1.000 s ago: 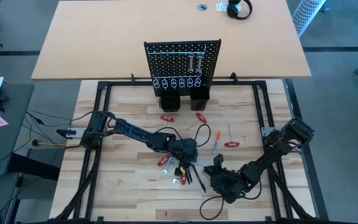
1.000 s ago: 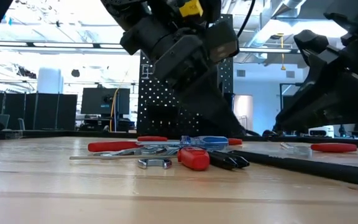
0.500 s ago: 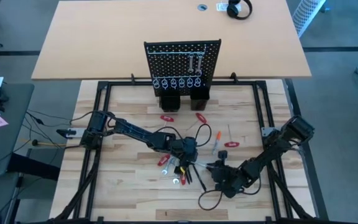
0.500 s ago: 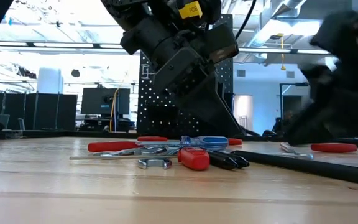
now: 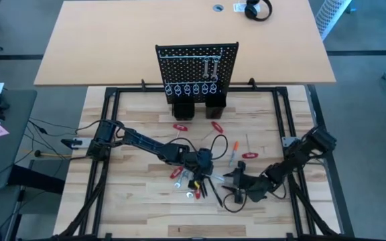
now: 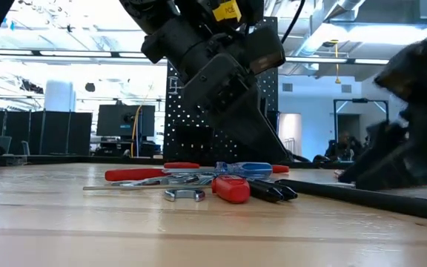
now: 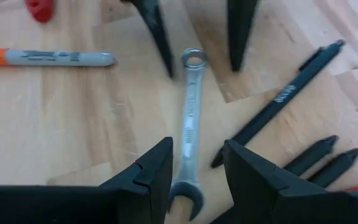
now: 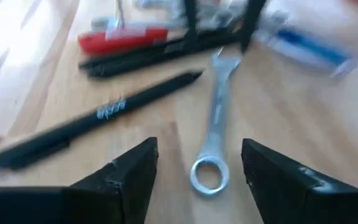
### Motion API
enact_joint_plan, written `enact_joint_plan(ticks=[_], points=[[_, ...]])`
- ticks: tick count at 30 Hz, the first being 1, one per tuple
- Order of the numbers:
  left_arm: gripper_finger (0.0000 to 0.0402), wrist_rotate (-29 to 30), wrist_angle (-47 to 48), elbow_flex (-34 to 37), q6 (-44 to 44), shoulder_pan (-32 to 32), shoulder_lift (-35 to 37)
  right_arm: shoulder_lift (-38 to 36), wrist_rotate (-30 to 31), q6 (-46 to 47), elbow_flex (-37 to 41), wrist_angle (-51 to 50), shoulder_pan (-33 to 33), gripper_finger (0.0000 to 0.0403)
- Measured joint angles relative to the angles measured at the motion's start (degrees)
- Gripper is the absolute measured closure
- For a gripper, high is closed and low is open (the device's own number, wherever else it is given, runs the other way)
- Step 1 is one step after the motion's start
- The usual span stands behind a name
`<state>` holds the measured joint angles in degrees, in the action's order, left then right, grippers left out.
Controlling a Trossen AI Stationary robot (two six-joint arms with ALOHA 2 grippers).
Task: Hang tools onto peg board
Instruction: Hang the wrench on the peg board
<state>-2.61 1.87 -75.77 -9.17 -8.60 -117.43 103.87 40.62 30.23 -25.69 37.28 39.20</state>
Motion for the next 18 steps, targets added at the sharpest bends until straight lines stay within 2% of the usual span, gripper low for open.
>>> enact_joint_plan(ticks=[5, 12, 18], points=[[0.0267, 1.2, 0.1, 0.0, 0.6, 0.0, 0.0, 4.4, -1.2, 1.8, -0.6, 0.7, -0.2, 0.0201], [0.0267, 1.2, -1.7, 0.0, -0.8, -0.7, 0.0, 5.7, 0.6, 7.1, -0.8, -3.0, 1.3, 0.0316], [0.0267, 1.3, -6.4, 0.0, -5.0, -2.6, 0.0, 1.9, -2.2, 4.6, -0.5, -5.7, 0.8, 0.0317]])
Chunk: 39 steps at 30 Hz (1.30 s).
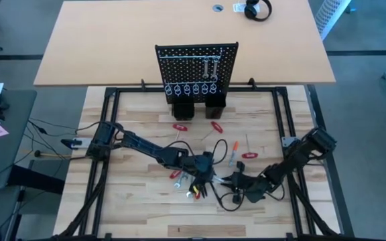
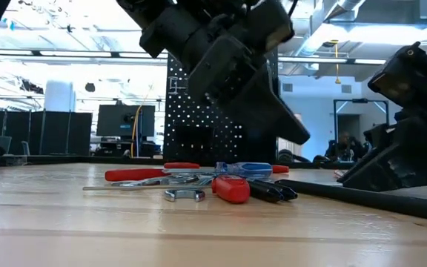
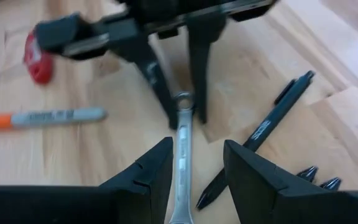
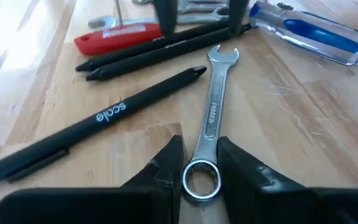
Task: Hang tools onto peg board
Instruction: Hang the wrench on the peg board
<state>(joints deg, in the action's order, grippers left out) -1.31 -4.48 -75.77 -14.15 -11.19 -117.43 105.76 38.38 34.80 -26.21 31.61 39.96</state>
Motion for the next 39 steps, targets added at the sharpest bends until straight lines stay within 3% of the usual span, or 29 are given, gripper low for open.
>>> enact_joint_plan(ticks=[6, 9, 12, 17, 20, 31, 39], points=[[0.0267, 0.5, -1.7, 0.0, -5.9, -1.4, 0.0, -8.9, -3.9, -4.2, 0.7, -3.6, -2.0, 0.0317], [0.0267, 3.7, -2.5, 0.0, -10.7, -2.1, -0.7, -12.7, -4.2, -4.3, 0.4, -4.4, -3.3, 0.0317], [0.0263, 9.1, -3.4, 0.0, -13.2, -2.7, -2.2, -14.9, -5.2, -2.8, 0.5, -6.1, -4.7, 0.0317], [0.0256, 24.6, -3.2, 0.0, -13.5, -3.7, -3.3, -16.9, -5.5, -2.2, 0.2, -6.0, -5.9, 0.0317], [0.0257, 30.8, -2.9, 0.0, -13.8, -4.3, -3.6, -16.6, -5.5, -2.0, 0.3, -6.1, -6.2, 0.0317], [0.0288, 31.0, -2.3, 0.0, -10.7, -4.4, -3.6, -16.4, -5.4, -1.2, 0.2, -6.1, -6.4, 0.0317], [0.0376, 31.0, -0.7, 0.0, -7.6, -5.0, -3.6, -16.5, -5.3, -1.1, 0.2, -5.8, -6.4, 0.0317]])
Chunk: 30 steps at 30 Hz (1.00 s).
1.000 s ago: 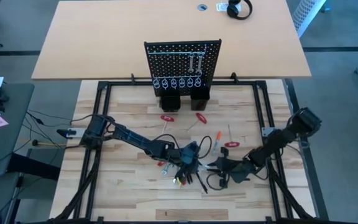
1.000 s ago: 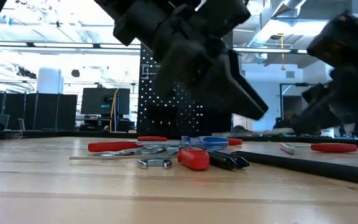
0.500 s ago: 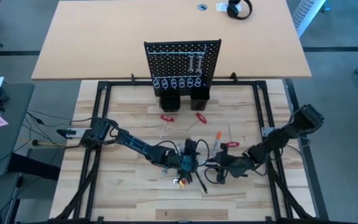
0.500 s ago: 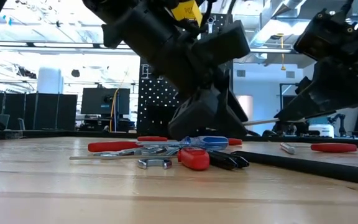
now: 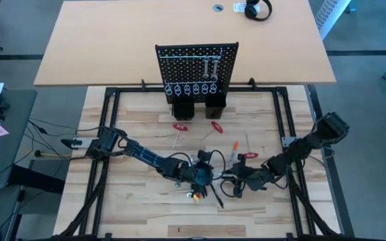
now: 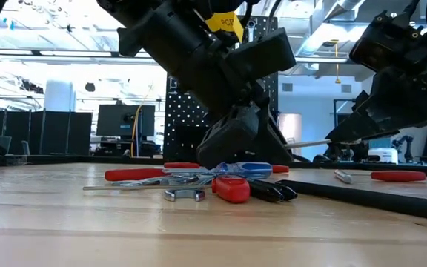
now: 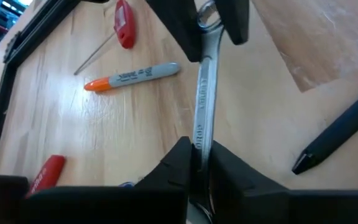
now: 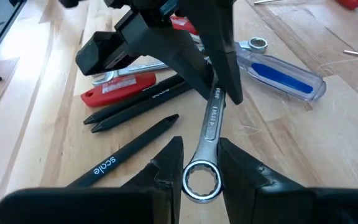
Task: Hang tools onto peg board
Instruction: Hang the wrench on the peg board
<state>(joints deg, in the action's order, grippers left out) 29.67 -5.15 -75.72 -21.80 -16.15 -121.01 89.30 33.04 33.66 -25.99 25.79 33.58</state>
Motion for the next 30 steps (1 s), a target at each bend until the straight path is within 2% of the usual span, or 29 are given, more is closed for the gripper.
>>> enact_joint_plan(ticks=[4, 7, 10, 12, 14, 17, 21, 24, 27, 30], points=[[0.0394, -0.1, 0.9, 0.0, 2.1, -0.1, 0.0, 0.0, 0.0, -1.0, -0.1, 0.0, 0.0, 0.0307], [0.0398, 0.2, 1.8, 0.0, 3.9, -0.4, 0.0, -0.7, -0.1, -2.9, -0.1, -0.3, 0.1, 0.0256], [0.0399, 0.4, 2.5, 0.0, 5.8, -1.0, 0.1, -4.5, -0.3, -4.6, -0.1, -1.6, 1.1, 0.0208], [0.0400, 0.4, 2.9, 0.9, 7.9, -1.2, 1.4, -8.2, 1.8, -4.8, -0.1, -4.1, 2.5, 0.0189], [0.0400, 0.4, 1.3, 4.0, 11.1, -1.3, 4.2, -11.9, 6.3, -5.2, -0.1, -6.0, 5.0, 0.0181], [0.0401, 0.4, -6.1, 13.1, 15.2, -1.2, 11.5, -16.4, 14.5, -6.1, -0.1, -7.9, 10.4, 0.0179], [0.0401, -1.5, -30.0, 29.6, 18.3, -0.8, 24.4, -18.8, 25.0, -7.8, -0.1, -8.1, 16.3, 0.0187], [0.0401, -3.8, -44.8, 39.8, 21.2, 0.8, 33.2, -18.8, 30.4, -8.4, -0.1, -8.0, 18.0, 0.0193], [0.0401, -3.7, -50.7, 45.7, 24.3, 3.5, 41.2, -17.7, 31.6, -8.4, -0.1, -7.5, 17.3, 0.0199], [0.0401, -3.9, -49.2, 47.5, 26.5, 7.7, 48.7, -16.6, 31.5, -8.3, -0.1, -6.8, 15.5, 0.0203]])
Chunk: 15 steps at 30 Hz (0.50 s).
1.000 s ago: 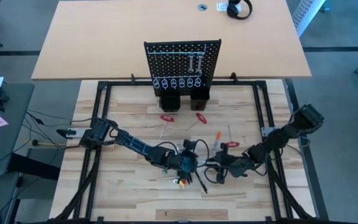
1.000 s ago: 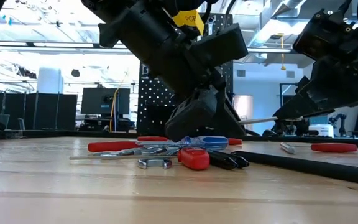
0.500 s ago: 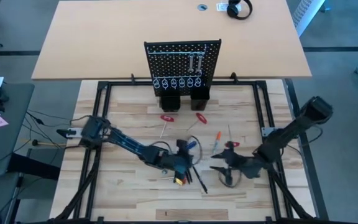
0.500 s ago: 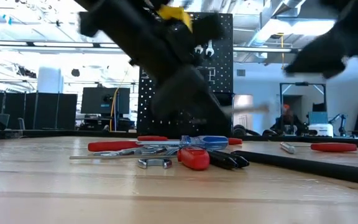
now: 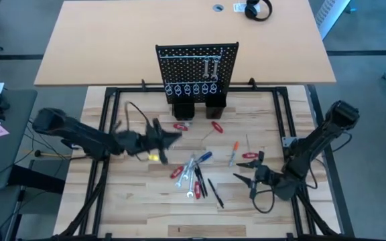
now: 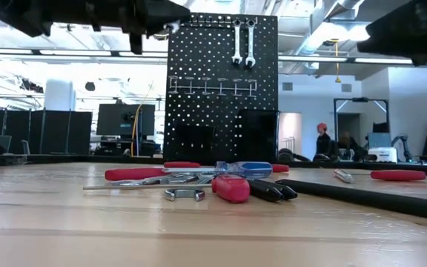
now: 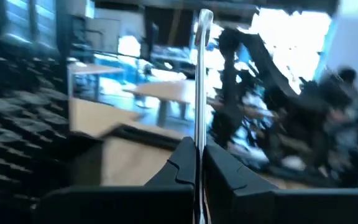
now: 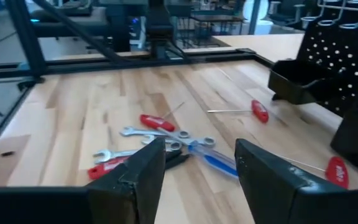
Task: Hang tools onto peg board
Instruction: Hang the wrench on the peg board
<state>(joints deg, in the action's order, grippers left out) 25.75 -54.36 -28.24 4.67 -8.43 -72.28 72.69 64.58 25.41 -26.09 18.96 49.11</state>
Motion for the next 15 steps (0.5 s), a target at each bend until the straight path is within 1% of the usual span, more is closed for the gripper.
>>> enact_joint_plan(ticks=[3, 8, 11, 15], points=[[0.0401, -0.1, 5.0, 0.0, 1.4, 5.1, 6.5, 1.2, -0.2, 0.0, 0.0, 0.0, -1.6, 0.0206], [0.0401, -5.6, 10.5, -1.1, 5.3, 14.9, 15.6, 2.7, -1.5, 0.0, 0.0, 0.3, -3.6, 0.0208], [0.0401, -8.8, 13.4, -2.5, 7.3, 20.6, 18.6, 3.5, -1.9, 0.0, 0.0, 0.5, -4.4, 0.0207], [0.0401, -13.9, 16.3, -5.0, 11.5, 27.5, 18.9, 4.2, -2.9, -0.3, 0.0, 0.7, -5.5, 0.0208]])
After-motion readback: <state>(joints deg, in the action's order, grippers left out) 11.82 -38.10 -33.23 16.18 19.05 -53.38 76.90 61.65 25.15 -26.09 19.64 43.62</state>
